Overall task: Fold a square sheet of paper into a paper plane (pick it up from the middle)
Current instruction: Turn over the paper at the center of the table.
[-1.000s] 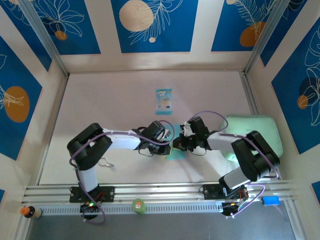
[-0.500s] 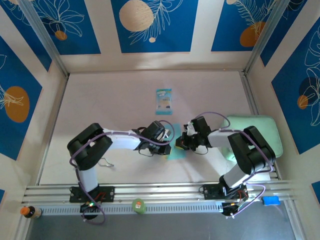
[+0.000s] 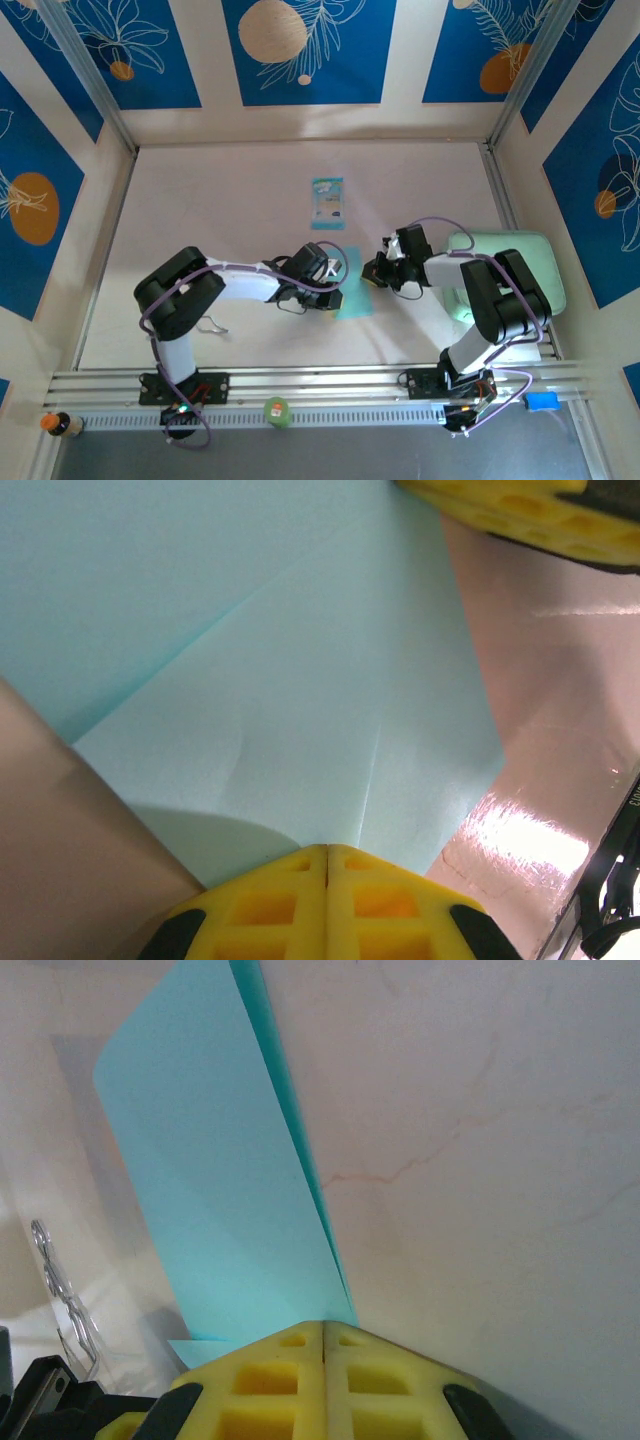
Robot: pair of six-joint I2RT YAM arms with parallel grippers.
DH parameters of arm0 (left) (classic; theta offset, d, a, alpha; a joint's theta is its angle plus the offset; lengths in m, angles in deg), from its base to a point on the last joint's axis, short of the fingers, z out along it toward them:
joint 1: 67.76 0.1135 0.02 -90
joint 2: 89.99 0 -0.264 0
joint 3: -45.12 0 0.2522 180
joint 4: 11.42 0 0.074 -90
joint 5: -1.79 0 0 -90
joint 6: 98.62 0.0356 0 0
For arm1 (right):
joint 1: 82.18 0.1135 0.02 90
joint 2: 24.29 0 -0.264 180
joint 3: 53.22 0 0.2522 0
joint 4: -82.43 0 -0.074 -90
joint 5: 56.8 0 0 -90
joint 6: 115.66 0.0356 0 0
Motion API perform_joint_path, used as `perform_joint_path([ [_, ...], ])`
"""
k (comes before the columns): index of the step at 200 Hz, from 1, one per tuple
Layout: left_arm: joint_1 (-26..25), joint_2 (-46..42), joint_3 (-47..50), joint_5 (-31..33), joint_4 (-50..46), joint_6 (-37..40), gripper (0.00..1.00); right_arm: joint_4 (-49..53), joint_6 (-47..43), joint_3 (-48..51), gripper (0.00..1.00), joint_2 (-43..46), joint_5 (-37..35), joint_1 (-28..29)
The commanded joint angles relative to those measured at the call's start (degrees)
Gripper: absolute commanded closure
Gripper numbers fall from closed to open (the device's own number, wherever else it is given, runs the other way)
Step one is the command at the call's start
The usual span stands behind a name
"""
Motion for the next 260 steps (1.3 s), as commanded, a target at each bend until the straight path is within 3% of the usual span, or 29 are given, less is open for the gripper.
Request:
perform_joint_path([
  [1, -0.2, 2.2, 3.0, 1.3, -6.9, -0.4, 1.0, 3.9, -1.9, -1.6, 1.0, 1.5, -4.9, -0.5],
  [63, -0.2, -0.3, 1.9, 1.8, -6.7, 0.0, 1.0, 7.2, -1.7, 2.4, 0.98, 15.9, -4.0, 0.7],
  [72, -0.2, -1.2, 1.2, 2.0, -6.7, 0.0, 0.96, 9.1, -1.8, 2.7, 0.97, 17.8, -3.2, 1.1],
  [127, 0.3, -5.2, -6.3, 6.2, -12.8, 4.9, 0.82, 16.9, 1.7, 7.0, 0.74, 25.2, -1.4, 5.7],
  [174, 2.2, -0.7, -9.0, 4.7, -13.6, 7.1, 0.82, 18.8, 4.9, 8.1, 0.63, 25.9, -2.1, 9.9],
  [260, 2.5, 3.0, -4.4, 4.6, -11.0, 4.2, 0.92, 16.9, 10.0, 9.4, 0.6, 23.6, -3.8, 14.0],
])
